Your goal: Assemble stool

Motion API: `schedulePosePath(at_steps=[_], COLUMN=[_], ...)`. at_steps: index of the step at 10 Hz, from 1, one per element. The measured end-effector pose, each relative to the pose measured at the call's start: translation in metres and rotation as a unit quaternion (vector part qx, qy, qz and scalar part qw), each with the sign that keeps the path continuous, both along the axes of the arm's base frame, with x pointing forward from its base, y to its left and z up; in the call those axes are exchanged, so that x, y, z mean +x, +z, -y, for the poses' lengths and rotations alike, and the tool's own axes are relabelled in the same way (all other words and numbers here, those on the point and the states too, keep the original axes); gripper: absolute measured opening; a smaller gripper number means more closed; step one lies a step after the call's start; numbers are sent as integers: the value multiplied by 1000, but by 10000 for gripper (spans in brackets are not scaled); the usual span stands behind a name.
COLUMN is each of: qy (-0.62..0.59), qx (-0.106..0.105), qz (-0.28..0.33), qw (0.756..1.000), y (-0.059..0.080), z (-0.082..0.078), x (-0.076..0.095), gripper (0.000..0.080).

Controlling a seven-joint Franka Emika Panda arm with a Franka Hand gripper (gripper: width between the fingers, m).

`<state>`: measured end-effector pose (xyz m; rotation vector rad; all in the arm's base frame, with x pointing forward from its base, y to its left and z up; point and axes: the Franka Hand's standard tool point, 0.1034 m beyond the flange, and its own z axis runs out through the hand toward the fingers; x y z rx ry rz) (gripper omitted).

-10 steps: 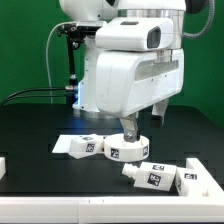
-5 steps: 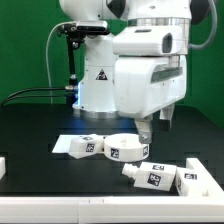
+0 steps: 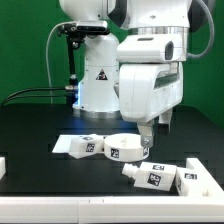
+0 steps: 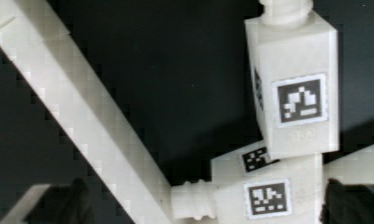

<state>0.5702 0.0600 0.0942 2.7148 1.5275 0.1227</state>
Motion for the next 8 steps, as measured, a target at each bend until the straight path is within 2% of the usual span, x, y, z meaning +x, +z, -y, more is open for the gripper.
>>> schedulePosePath(at_steps=[2,4,8], qy=[-34,-28,-18], qx=[0,5,13], qz=[-31,-25,-2], qw=[999,999,1000], y=[-22,-40,-60], z=[-18,-28,-13], x=[-19,-29,-28], gripper=[649,649,649])
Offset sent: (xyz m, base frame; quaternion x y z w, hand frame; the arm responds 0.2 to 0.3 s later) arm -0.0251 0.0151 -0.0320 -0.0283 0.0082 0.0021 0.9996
